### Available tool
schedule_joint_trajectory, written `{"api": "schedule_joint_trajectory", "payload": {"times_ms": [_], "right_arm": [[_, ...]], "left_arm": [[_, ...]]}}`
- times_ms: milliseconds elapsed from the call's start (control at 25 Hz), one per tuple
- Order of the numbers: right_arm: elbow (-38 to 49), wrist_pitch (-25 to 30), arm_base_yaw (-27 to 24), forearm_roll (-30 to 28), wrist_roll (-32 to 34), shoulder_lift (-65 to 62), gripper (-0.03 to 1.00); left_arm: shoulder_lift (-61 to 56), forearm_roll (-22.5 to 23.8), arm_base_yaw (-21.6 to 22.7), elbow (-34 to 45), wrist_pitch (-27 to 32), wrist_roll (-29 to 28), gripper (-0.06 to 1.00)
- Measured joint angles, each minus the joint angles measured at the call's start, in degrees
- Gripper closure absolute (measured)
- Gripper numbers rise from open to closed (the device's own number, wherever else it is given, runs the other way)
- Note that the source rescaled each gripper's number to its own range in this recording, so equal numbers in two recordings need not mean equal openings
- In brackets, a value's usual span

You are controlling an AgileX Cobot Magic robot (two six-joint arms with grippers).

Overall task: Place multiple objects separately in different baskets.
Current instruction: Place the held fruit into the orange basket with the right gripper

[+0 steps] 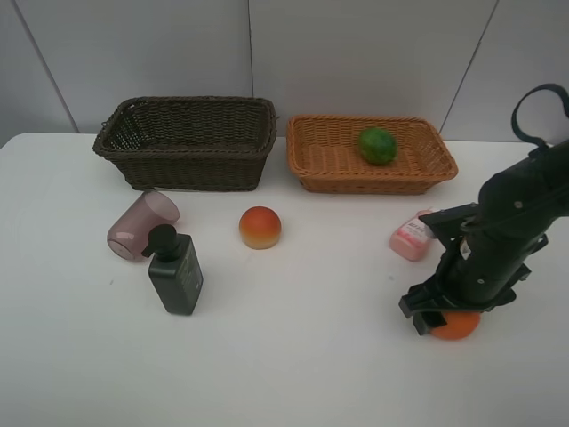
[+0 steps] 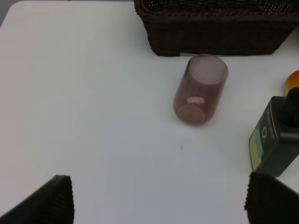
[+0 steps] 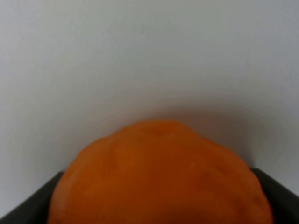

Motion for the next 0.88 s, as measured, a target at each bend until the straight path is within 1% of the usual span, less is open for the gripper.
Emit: {"api": "schedule_joint_trajectory", "payload": {"times_ms": [160, 360, 480, 680, 880], "right_arm": [[0.0, 1.8, 0.0, 0.3, 0.0, -2.8, 0.47], [-3.9, 7.1, 0.0, 0.3, 0.0, -6.5, 0.47], [-8.6, 9.3, 0.0, 0.0, 0.0, -7.2, 0.47], [-18.1, 10.5, 0.0, -1.8, 0.0, -7.2, 0.47], [-28.6, 11.8, 0.0, -3.9, -3.1, -6.2, 0.47]], "left_arm": [[0.0, 0.0, 0.0, 0.0, 0.0, 0.0, 0.03], [0.0, 0.1, 0.0, 0.0, 0.0, 0.0, 0.03], [0.0, 0.1, 0.0, 0.0, 0.0, 0.0, 0.03], [0.0, 0.1, 0.0, 0.0, 0.0, 0.0, 0.03], [0.0, 0.1, 0.0, 0.0, 0.0, 0.0, 0.03]]}}
